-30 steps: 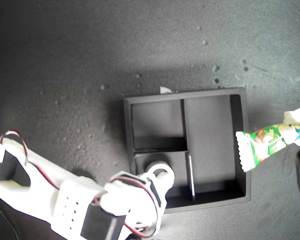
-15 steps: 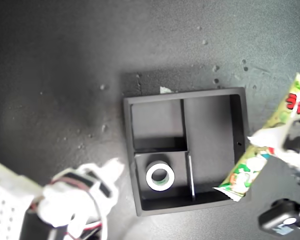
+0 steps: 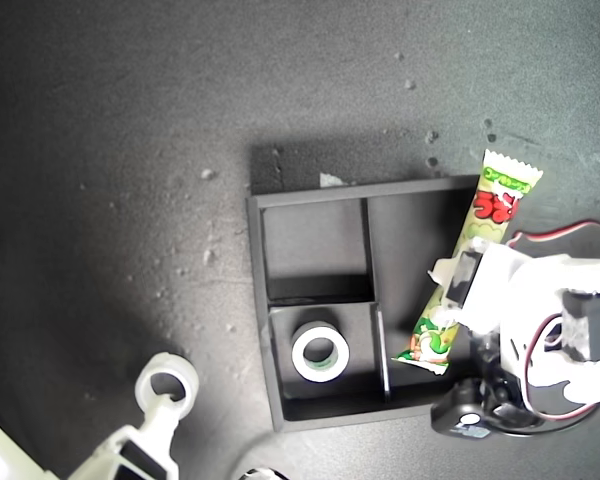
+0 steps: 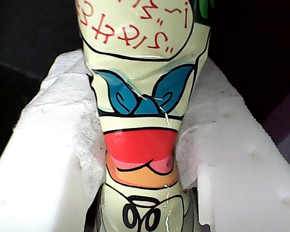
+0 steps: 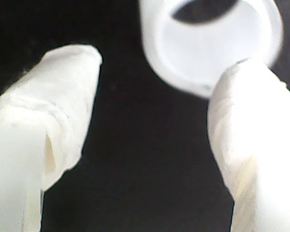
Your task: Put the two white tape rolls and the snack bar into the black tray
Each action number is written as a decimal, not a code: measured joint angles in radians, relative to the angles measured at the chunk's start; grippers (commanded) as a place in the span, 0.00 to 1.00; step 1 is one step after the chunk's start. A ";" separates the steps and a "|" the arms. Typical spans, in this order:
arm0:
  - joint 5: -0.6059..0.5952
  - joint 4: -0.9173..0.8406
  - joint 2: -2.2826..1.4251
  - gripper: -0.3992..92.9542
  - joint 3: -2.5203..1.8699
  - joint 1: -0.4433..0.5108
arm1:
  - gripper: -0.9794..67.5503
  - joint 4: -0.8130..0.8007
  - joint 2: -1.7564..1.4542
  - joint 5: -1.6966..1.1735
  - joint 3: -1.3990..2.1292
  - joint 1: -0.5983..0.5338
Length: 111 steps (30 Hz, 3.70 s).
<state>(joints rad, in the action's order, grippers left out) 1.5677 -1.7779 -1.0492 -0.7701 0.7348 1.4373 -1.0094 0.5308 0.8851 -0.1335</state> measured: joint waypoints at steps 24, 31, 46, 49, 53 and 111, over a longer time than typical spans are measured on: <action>0.061 -0.031 0.356 0.01 0.150 -0.064 | 0.41 -0.046 0.006 -0.008 0.009 -0.067; 0.061 -0.035 0.138 0.01 -0.041 -0.107 | 0.36 0.147 0.008 -0.008 -0.229 -0.071; -0.385 -0.037 -0.318 0.01 -0.135 -0.425 | 0.01 0.351 -0.330 0.621 -0.325 0.055; -0.492 -0.037 -0.212 0.01 0.006 -0.503 | 0.01 0.351 -0.500 0.769 -0.175 0.040; -0.598 -0.038 -0.021 0.01 0.250 -0.586 | 0.01 0.351 -0.776 0.957 0.112 0.037; -0.548 0.703 -1.865 0.01 -2.152 -0.609 | 0.02 -0.758 -1.761 0.765 2.218 0.106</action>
<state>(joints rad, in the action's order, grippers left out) 1.0201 -1.0753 -2.9146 -2.9222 0.1258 0.6796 -2.7704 1.2962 3.1032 -0.0276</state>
